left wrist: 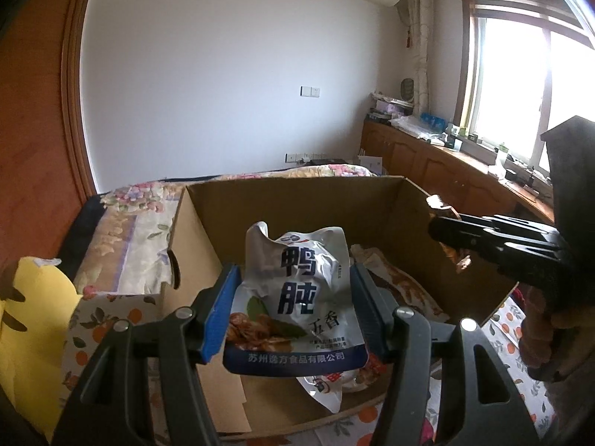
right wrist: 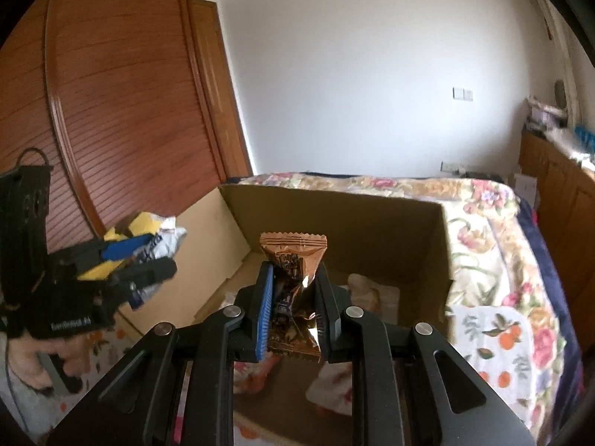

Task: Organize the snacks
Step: 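Open left tool to drop the pouch while right tool releases the gold packet into the box, then move both tools back from the box toward the snack pile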

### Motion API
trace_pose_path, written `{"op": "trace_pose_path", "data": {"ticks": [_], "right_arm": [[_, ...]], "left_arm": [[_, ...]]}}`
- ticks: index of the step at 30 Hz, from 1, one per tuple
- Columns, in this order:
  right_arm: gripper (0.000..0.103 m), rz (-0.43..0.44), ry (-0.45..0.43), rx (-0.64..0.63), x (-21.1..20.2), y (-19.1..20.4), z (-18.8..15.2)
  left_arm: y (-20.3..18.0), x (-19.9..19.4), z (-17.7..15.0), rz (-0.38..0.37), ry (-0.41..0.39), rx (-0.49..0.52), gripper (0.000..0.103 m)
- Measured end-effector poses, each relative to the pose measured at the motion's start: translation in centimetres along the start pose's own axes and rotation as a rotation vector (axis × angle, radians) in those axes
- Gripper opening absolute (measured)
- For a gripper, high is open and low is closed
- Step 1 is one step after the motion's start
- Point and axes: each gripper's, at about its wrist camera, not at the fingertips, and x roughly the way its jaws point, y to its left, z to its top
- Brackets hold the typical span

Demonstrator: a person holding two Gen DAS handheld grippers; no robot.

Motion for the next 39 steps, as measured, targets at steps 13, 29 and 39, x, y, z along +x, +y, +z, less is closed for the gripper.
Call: {"op": "trace_pose_path", "data": {"ticks": [13,29,39], "right_arm": [[0.019,0.004,0.064,-0.038,2.7,0.7,-2.1],[0.030,-0.014,0.092,-0.028,1.7,1.2,-2.1],[0.031,-0.035,0.060,-0.038,-5.2,3.3,-3.9]], "left_arm": [[-1.2,2.3,-1.0,-0.007,0.051,0.034,0.060],[-2.2,0.3,-1.0,0.020,0.050,0.060,0.065],[-3.2,-5.3,-2.7,0.034,0.033,0.074,0.066]]}}
